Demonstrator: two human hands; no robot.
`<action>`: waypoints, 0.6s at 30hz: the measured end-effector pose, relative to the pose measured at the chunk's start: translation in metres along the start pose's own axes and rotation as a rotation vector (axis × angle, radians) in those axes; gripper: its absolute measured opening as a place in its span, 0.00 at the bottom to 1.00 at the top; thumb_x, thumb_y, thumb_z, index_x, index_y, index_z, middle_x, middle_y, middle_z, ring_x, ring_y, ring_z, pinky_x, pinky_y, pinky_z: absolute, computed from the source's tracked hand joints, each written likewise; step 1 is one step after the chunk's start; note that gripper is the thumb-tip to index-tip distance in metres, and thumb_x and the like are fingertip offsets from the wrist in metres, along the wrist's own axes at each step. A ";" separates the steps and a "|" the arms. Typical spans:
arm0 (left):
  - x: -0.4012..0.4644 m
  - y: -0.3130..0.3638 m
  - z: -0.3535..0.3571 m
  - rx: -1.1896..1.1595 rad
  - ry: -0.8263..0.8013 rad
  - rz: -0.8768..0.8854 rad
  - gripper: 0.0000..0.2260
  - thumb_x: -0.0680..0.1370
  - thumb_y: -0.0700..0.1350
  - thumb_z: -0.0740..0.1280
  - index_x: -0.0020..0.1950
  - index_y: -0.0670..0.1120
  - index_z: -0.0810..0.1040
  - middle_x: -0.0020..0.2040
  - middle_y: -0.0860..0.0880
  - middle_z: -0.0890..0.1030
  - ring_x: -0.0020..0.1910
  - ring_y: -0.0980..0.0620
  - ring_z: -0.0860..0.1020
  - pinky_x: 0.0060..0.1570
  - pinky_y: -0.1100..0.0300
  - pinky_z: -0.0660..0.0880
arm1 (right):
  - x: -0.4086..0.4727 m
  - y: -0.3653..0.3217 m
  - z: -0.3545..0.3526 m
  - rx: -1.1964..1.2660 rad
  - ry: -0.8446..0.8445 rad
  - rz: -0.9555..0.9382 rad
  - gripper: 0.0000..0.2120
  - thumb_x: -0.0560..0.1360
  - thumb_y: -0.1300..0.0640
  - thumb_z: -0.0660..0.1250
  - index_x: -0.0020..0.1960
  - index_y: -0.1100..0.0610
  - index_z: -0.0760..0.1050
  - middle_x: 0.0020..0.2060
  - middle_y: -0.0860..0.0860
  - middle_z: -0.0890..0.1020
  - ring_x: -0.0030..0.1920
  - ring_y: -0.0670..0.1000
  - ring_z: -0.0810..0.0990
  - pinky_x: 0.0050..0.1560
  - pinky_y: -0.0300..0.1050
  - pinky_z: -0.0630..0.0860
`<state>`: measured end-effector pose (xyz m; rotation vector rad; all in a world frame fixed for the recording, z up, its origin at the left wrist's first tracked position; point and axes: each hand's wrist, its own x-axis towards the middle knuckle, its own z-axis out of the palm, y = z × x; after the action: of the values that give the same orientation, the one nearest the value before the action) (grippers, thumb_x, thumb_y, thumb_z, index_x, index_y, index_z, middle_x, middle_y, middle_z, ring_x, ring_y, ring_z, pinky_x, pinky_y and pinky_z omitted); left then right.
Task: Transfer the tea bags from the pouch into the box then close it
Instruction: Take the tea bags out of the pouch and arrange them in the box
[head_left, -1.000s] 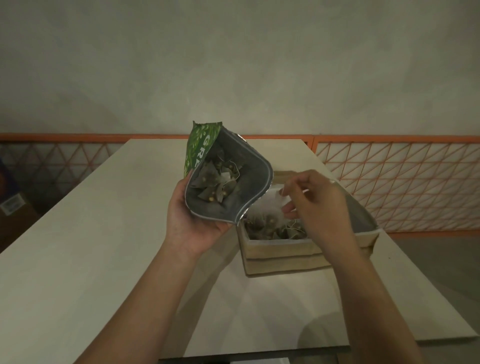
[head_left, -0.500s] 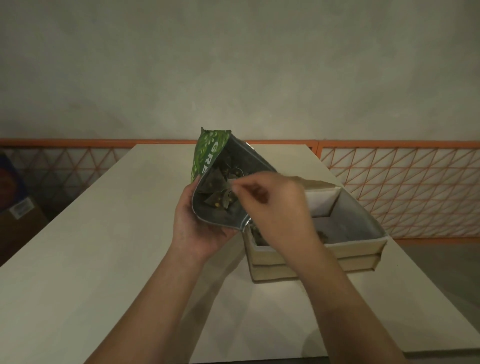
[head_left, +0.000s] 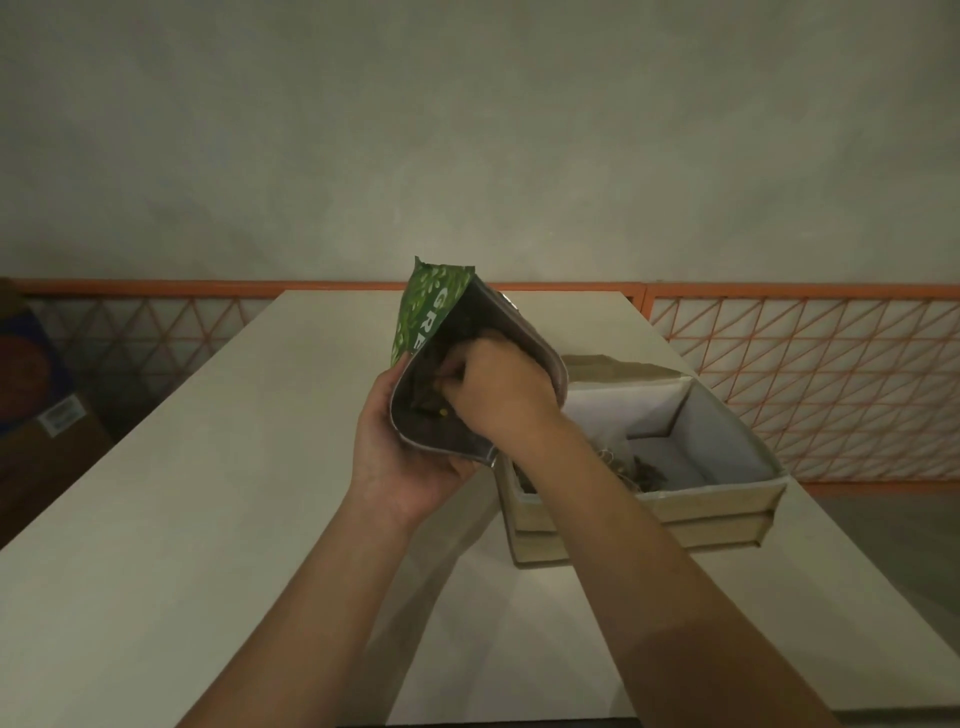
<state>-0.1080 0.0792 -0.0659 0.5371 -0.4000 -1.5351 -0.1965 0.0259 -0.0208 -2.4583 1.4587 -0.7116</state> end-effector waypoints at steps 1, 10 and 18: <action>0.000 0.000 0.000 -0.001 -0.004 0.008 0.18 0.72 0.57 0.65 0.44 0.46 0.89 0.48 0.45 0.86 0.41 0.46 0.85 0.43 0.57 0.81 | -0.004 0.001 -0.003 0.084 0.032 -0.003 0.10 0.77 0.52 0.65 0.55 0.53 0.81 0.51 0.51 0.82 0.49 0.52 0.80 0.49 0.45 0.78; -0.002 0.000 0.005 0.038 -0.039 0.013 0.20 0.72 0.58 0.65 0.50 0.45 0.88 0.56 0.41 0.84 0.48 0.43 0.85 0.49 0.53 0.81 | -0.053 0.017 -0.046 0.702 0.284 -0.035 0.08 0.72 0.62 0.70 0.40 0.54 0.73 0.36 0.51 0.80 0.36 0.50 0.79 0.34 0.40 0.76; -0.004 -0.001 0.007 -0.024 -0.102 -0.041 0.21 0.70 0.57 0.67 0.57 0.46 0.86 0.69 0.41 0.77 0.56 0.39 0.80 0.46 0.51 0.82 | -0.072 0.059 -0.062 0.792 0.443 0.047 0.12 0.73 0.60 0.73 0.53 0.50 0.75 0.41 0.45 0.79 0.35 0.42 0.76 0.32 0.35 0.72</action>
<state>-0.1126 0.0831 -0.0605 0.4519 -0.4508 -1.6090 -0.3018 0.0634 -0.0125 -1.7104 1.0343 -1.5350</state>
